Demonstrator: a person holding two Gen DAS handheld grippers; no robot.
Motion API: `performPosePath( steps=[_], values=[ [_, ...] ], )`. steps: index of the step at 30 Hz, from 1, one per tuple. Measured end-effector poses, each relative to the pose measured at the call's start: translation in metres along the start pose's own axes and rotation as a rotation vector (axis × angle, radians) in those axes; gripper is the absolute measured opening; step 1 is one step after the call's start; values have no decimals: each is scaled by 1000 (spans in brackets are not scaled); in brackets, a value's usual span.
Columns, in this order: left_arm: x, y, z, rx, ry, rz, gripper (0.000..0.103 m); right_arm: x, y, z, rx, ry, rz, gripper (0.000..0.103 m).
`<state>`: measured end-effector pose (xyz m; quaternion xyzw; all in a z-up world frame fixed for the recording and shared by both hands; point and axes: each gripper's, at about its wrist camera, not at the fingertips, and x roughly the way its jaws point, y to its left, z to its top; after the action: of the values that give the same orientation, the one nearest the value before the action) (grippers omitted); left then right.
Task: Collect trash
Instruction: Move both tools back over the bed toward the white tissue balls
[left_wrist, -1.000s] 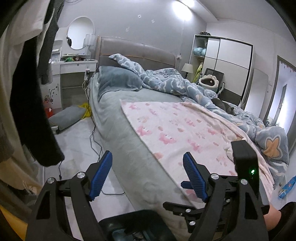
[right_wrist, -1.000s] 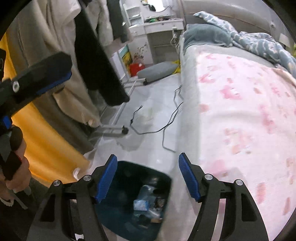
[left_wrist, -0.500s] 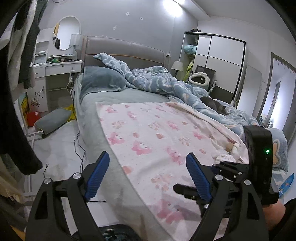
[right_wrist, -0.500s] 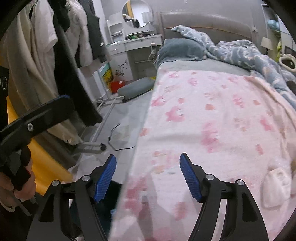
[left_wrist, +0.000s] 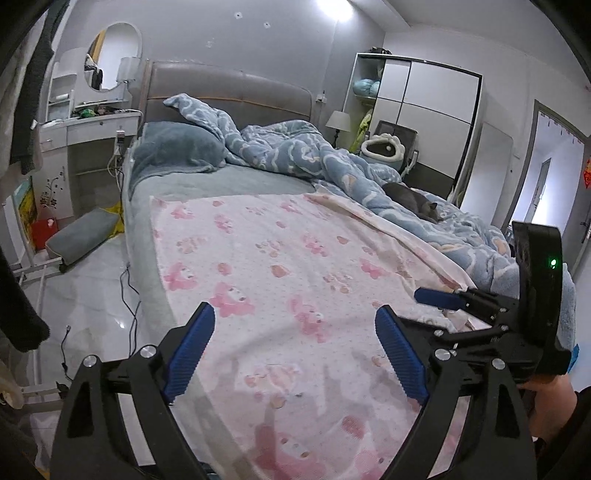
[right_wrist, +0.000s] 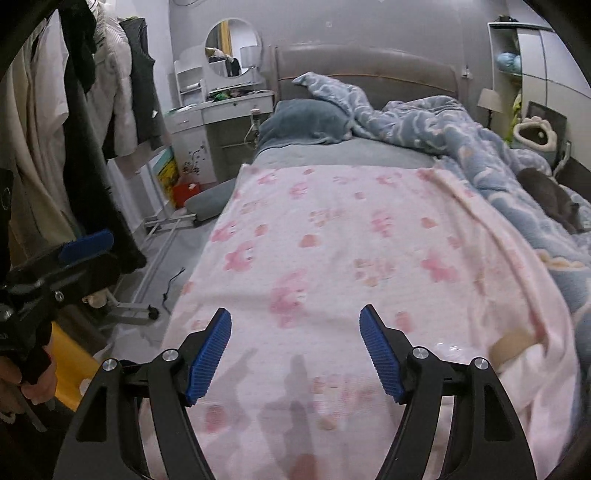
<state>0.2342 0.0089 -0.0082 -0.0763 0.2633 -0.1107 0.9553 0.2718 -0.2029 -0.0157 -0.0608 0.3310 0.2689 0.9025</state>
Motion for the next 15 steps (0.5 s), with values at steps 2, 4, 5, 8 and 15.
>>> performPosePath(
  steps=[2, 4, 5, 8, 15],
  values=[
    [7, -5, 1, -4, 7, -11, 91, -1, -8, 0, -2, 0, -19, 73],
    [13, -9, 2, -13, 15, -25, 91, -2, -20, -2, -3, 2, -39, 73],
    [17, -11, 3, -21, 19, -32, 91, -3, -25, -3, -2, 3, -50, 73],
    [29, -19, 5, -55, 41, -71, 91, -7, -40, -7, 0, 5, -76, 73],
    [55, -48, -1, -53, 81, -127, 91, -23, -81, -21, 33, -2, -120, 74]
  ],
)
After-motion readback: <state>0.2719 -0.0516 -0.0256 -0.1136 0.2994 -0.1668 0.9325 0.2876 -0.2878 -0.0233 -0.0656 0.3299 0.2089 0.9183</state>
